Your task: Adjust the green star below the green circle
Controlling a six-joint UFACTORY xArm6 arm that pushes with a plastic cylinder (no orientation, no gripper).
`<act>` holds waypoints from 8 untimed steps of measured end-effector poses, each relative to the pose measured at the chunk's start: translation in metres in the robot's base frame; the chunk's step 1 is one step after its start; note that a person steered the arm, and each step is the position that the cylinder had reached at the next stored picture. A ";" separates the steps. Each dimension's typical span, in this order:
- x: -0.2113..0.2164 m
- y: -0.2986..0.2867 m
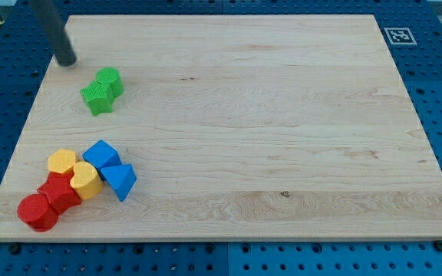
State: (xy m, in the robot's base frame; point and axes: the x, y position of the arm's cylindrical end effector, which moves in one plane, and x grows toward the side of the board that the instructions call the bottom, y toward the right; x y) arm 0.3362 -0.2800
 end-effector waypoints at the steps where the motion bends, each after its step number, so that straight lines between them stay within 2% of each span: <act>1: 0.053 0.006; 2: 0.070 0.019; 4: 0.076 0.080; 5: 0.082 0.092; 6: 0.108 0.062; 8: 0.131 0.143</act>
State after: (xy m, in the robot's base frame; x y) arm 0.4670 -0.1370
